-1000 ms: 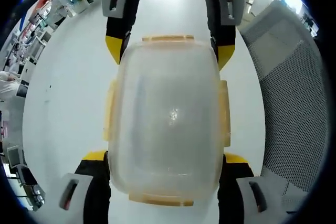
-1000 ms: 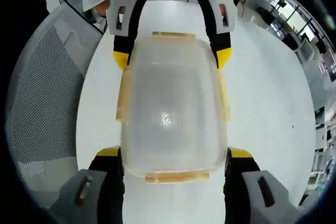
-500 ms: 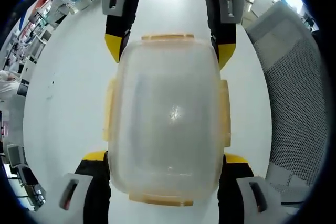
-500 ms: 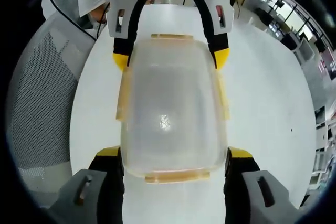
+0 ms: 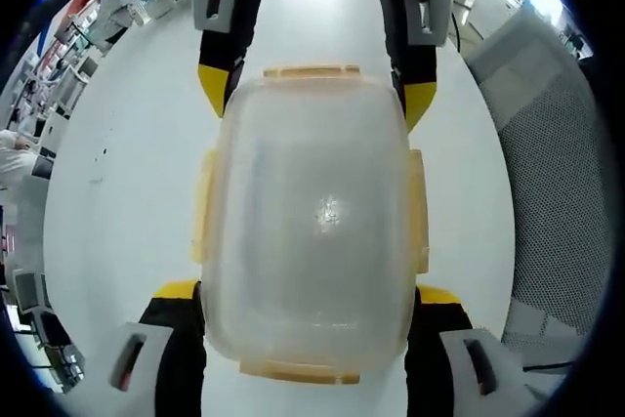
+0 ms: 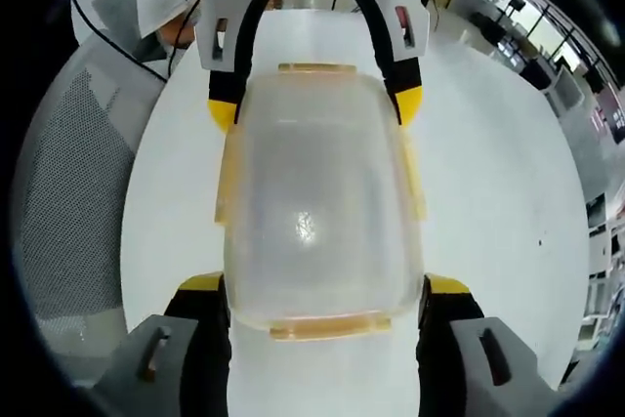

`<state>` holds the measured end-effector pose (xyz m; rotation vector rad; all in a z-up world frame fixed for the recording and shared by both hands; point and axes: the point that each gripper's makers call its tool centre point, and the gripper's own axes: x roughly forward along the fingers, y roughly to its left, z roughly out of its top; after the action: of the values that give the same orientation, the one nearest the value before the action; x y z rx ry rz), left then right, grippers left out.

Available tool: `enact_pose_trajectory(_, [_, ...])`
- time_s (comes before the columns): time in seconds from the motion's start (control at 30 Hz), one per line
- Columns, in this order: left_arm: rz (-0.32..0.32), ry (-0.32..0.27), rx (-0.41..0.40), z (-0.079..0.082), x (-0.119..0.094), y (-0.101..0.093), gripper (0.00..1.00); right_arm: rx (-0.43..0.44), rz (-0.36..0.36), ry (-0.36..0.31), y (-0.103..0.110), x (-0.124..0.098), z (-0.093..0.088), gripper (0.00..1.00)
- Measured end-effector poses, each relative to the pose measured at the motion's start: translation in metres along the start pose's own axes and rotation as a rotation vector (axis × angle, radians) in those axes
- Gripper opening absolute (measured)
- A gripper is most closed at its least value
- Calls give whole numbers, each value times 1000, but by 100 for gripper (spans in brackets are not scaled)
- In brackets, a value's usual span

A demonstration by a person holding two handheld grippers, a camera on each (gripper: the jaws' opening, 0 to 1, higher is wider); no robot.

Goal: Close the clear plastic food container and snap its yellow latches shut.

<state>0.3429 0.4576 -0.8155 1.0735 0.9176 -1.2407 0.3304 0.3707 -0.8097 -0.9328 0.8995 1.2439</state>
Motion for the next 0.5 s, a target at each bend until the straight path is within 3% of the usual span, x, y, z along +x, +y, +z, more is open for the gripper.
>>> enact_pose_trajectory(0.5, [0, -10, 5, -1, 2, 15, 82, 4, 0, 9, -15, 2, 2, 76])
